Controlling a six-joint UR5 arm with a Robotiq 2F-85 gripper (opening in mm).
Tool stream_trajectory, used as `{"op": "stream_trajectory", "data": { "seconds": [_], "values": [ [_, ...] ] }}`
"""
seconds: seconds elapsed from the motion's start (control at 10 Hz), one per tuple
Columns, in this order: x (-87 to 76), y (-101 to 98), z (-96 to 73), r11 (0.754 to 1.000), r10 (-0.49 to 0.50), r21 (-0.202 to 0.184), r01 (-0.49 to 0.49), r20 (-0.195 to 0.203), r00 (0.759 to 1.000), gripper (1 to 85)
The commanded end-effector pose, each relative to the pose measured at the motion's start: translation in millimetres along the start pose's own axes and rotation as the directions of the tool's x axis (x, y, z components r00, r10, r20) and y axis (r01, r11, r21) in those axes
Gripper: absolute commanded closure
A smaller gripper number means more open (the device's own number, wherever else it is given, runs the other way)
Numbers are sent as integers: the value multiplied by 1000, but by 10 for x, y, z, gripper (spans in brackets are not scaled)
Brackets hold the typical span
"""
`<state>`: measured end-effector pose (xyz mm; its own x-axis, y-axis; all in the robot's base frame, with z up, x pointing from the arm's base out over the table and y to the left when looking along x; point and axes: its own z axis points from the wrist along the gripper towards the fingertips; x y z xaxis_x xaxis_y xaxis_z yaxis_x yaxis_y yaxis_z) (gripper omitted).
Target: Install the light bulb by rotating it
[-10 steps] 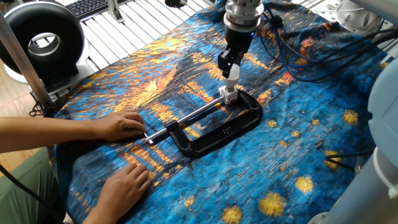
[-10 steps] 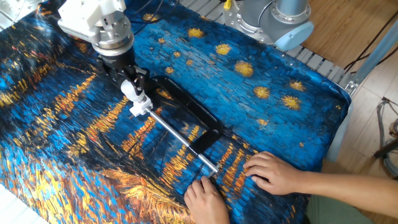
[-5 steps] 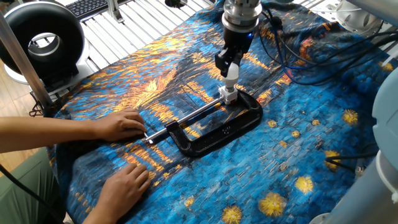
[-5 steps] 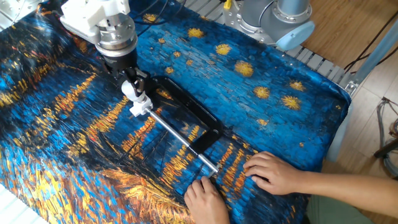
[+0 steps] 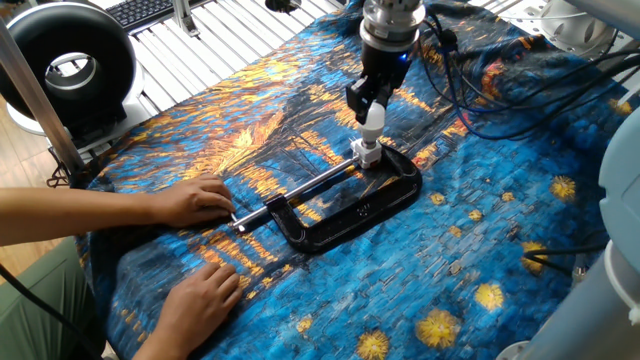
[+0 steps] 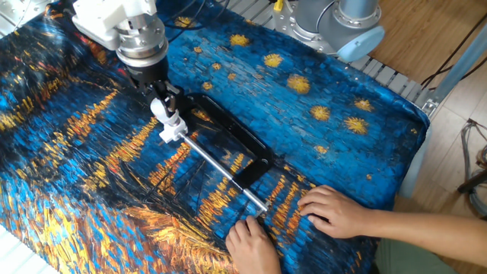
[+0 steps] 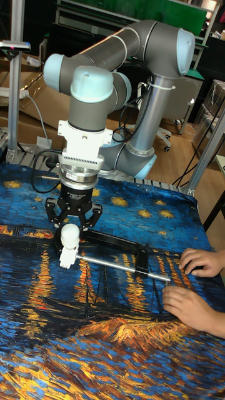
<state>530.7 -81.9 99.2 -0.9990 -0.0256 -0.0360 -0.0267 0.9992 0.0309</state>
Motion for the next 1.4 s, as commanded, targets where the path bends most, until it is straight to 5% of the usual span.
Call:
{"op": "stream_trajectory", "data": {
  "seconds": [0.0,0.3,0.8,1.3],
  "values": [
    [-18,-18,-5,999,28,22,-28,7,1000,813],
    [29,61,19,998,46,39,-46,-10,999,790],
    [241,21,-69,999,-50,-8,50,-112,992,383],
    [244,49,-76,997,-73,-44,68,-118,990,320]
  ]
}}
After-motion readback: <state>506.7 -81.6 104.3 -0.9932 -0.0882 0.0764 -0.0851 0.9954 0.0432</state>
